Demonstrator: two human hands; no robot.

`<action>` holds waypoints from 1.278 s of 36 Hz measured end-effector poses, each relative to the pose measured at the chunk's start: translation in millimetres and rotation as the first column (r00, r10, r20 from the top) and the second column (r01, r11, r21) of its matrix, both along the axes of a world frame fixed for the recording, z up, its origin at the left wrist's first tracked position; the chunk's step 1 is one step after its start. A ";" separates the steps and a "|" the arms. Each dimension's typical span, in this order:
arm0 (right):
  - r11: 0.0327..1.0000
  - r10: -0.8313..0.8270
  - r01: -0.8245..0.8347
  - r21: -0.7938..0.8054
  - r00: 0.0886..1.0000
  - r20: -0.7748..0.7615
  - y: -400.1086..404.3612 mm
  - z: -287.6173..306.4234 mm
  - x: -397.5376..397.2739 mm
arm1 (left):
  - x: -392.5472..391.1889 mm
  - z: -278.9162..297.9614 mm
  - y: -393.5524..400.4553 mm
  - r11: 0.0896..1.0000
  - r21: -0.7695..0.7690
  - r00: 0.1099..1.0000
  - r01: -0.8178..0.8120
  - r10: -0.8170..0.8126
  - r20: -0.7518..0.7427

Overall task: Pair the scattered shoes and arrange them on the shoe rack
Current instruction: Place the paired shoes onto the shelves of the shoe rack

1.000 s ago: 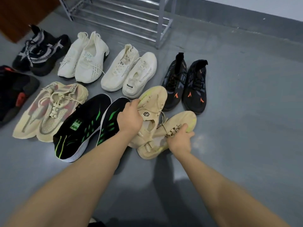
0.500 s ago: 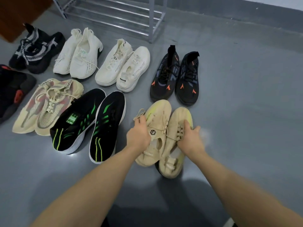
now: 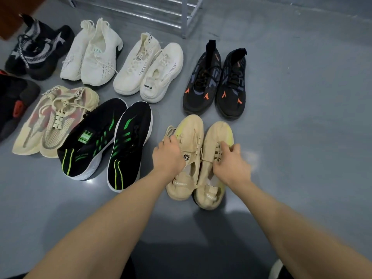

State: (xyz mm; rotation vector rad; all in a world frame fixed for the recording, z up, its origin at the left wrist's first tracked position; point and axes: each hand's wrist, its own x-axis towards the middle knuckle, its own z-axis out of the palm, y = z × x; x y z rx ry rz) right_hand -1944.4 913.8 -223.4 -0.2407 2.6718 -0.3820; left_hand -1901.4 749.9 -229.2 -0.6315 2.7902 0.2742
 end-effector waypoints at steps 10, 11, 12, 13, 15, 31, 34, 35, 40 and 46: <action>0.983 0.144 -0.165 -0.075 0.964 -0.225 -47.8 9.7 -36.7 | -6.1 13.6 -26.3 0.998 0.058 0.987 0.038 -0.028 -0.160; 0.978 0.165 -0.189 -0.093 0.962 -0.220 -54.7 10.1 -40.2 | -6.1 16.3 -34.1 0.998 0.054 0.986 0.041 -0.032 -0.161; 0.971 0.189 -0.215 -0.104 0.958 -0.214 -61.5 11.2 -42.6 | -5.8 19.3 -41.7 0.998 0.050 0.987 0.036 -0.027 -0.157; 0.962 0.219 -0.246 -0.115 0.953 -0.209 -70.4 12.1 -44.5 | -5.1 22.2 -49.9 0.999 0.046 0.989 0.018 -0.011 -0.147; 0.943 0.272 -0.302 -0.137 0.941 -0.202 -90.5 13.5 -46.6 | -3.6 27.3 -65.3 0.999 0.022 0.992 -0.023 0.026 -0.125; 0.542 0.829 -0.838 -0.055 0.545 -0.128 -195.3 -7.9 -29.9 | 46.0 16.6 -132.4 0.928 -0.028 0.913 -0.371 0.370 0.171; 0.514 0.839 -0.857 -0.030 0.509 -0.192 -199.3 -13.7 -25.2 | 48.5 10.8 -129.2 0.931 -0.018 0.917 -0.364 0.362 0.170; 0.504 0.844 -0.863 -0.009 0.495 -0.207 -199.8 -12.9 -24.8 | 46.9 10.8 -128.1 0.933 -0.035 0.921 -0.358 0.359 0.155; 0.501 0.843 -0.865 0.036 0.478 -0.245 -193.5 -7.3 -20.8 | 46.7 20.0 -123.1 0.923 -0.093 0.916 -0.374 0.383 0.114; 0.519 0.793 -0.855 -0.016 0.488 -0.365 -189.0 12.3 -15.1 | 52.0 41.8 -129.1 0.935 -0.105 0.938 -0.339 0.345 0.040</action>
